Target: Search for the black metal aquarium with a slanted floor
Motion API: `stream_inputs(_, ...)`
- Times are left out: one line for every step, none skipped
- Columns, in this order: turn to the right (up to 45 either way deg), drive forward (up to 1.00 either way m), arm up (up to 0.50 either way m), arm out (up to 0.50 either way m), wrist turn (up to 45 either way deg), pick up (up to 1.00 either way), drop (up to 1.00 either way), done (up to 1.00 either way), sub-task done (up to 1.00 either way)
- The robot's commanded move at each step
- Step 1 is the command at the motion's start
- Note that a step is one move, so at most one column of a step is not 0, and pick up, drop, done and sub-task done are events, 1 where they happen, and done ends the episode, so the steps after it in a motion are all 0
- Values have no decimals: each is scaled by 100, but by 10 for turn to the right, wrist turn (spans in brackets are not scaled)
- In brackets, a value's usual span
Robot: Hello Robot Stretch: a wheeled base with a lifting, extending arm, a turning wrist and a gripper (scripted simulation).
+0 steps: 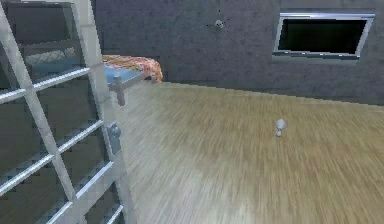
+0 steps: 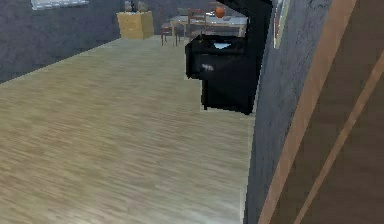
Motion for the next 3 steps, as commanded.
stream_inputs(270, 0, 0, 0, 0, 0, 0, 0, 0)
stream_inputs(450, 0, 0, 0, 0, 0, 0, 0, 0)
stream_inputs(-450, 0, 0, 0, 0, 0, 0, 0, 0)
